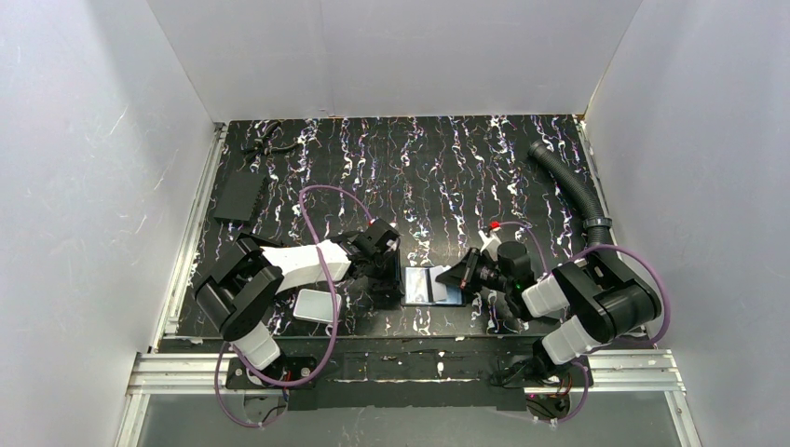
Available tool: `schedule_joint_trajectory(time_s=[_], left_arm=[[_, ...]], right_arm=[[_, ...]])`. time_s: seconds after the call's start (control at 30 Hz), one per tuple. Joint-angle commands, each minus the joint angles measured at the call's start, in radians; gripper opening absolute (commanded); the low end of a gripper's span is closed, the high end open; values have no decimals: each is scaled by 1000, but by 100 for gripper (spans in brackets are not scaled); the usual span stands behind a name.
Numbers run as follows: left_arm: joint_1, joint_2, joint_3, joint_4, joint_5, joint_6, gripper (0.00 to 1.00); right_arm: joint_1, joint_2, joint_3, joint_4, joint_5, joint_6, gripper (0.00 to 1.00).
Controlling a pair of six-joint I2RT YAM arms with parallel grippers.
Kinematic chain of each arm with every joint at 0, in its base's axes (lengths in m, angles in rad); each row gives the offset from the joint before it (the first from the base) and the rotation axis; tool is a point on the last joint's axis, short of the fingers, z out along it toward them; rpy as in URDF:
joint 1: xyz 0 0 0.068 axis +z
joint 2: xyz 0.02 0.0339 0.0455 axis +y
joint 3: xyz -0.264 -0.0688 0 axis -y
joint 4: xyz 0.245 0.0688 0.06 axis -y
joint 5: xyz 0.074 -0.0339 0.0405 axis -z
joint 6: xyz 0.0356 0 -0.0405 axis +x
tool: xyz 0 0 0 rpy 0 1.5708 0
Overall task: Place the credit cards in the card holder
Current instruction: Turn over the card slot in the card holder.
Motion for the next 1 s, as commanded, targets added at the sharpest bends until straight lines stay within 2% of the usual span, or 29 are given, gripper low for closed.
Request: schedule_joint_trajectory(time_s=[0.0, 0.17, 0.37, 0.53, 0.77, 0.87, 0.97], left_arm=[[-5, 30, -23, 9, -2, 11, 11], [-6, 25, -49, 38, 13, -14, 7], [-5, 21, -62, 49, 26, -18, 6], [-6, 16, -70, 67, 38, -26, 6], [-5, 14, -82, 96, 53, -41, 6], [-5, 17, -82, 105, 59, -48, 6], [-6, 14, -87, 112, 62, -52, 6]], right_arm=[[1, -14, -35, 55, 58, 8, 1], [1, -30, -50, 59, 98, 17, 1], [1, 35, -59, 136, 59, 48, 1], [1, 128, -89, 281, 60, 111, 1], [16, 339, -94, 596, 21, 231, 1], [47, 366, -95, 606, 54, 236, 1], [57, 325, -91, 498, 76, 200, 2]])
